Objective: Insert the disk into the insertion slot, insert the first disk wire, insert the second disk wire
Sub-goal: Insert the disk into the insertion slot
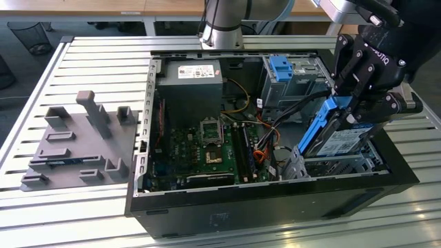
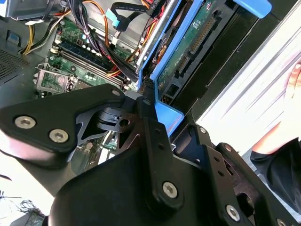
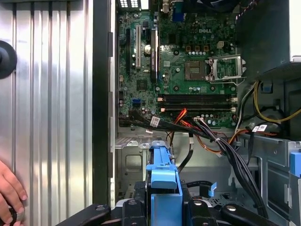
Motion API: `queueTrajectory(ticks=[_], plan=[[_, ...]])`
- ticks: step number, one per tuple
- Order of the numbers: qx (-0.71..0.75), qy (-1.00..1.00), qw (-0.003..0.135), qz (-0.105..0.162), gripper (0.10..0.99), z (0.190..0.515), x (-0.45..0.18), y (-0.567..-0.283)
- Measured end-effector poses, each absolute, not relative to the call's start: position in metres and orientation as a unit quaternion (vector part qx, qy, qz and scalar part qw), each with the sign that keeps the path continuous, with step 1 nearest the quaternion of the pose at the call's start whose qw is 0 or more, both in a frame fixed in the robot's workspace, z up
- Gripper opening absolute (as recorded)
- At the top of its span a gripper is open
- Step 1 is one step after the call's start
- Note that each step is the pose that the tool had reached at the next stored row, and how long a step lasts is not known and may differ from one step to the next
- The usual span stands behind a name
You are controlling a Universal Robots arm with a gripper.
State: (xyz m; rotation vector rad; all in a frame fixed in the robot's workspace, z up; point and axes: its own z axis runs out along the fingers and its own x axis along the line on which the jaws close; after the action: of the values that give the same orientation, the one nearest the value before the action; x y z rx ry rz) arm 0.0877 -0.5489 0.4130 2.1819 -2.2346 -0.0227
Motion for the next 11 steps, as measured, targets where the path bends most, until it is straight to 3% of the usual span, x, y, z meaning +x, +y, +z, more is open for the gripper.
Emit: queueTrajectory(ticks=[11], plan=[[0.699,-0.715,0.009,-0.007,0.365,0.409,0.0877,-0.549]])
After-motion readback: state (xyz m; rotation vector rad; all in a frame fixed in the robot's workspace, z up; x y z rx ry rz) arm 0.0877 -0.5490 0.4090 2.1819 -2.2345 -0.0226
